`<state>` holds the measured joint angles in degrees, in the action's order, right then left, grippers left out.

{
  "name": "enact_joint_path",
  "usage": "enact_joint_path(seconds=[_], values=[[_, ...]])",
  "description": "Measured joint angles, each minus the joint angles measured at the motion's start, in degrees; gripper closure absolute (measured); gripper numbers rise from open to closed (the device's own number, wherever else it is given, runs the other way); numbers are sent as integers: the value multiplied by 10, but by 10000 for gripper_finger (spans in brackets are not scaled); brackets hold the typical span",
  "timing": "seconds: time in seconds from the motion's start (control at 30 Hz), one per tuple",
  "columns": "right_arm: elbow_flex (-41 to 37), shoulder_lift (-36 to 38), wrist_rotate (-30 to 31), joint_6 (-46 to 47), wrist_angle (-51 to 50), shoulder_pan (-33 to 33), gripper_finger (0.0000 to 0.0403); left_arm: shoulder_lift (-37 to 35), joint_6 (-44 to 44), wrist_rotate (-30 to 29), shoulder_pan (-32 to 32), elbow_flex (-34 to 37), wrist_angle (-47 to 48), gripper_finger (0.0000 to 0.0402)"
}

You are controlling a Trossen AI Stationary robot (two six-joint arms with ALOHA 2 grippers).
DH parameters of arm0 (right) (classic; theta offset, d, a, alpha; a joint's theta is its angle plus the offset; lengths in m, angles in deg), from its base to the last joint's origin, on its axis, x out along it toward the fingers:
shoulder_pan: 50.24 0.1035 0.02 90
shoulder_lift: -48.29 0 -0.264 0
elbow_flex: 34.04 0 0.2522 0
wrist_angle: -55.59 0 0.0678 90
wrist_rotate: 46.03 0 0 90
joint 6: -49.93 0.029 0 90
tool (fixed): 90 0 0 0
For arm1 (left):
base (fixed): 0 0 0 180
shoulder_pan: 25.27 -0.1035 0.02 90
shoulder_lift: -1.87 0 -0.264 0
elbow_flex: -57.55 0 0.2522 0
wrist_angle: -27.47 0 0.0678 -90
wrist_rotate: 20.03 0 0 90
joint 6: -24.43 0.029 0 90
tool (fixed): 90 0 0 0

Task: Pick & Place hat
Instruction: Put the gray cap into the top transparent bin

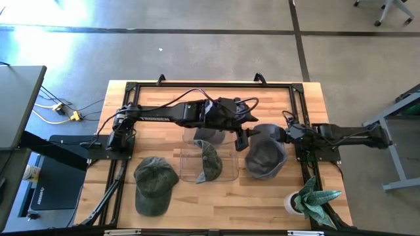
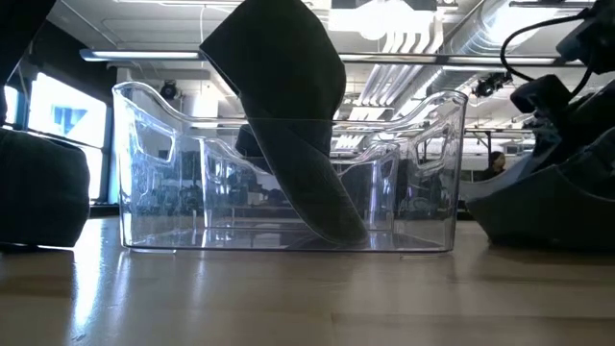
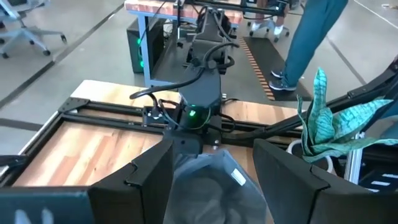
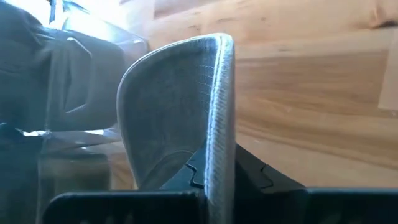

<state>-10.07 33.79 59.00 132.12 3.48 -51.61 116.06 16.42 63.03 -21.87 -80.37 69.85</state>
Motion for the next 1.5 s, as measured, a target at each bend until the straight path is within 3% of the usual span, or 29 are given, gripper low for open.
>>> enact_joint_path(seconds=[0.43, 0.6, 0.8, 1.2, 1.5], values=[[47, -4, 25, -105, -59, -43, 291, 0, -17, 10, 0, 0, 3, 191], [122, -4, 98, -137, -159, -50, 285, 0, -41, 11, 0, 0, 22, 191], [211, -9, 136, -200, -223, -57, 285, 0, -43, 16, 0, 0, 29, 191], [353, -130, 122, -318, -279, -58, 285, 0, -75, 28, 0, 0, 29, 191], [447, -251, 24, -408, -289, -43, 284, 0, -118, 37, 0, 0, 80, 191]])
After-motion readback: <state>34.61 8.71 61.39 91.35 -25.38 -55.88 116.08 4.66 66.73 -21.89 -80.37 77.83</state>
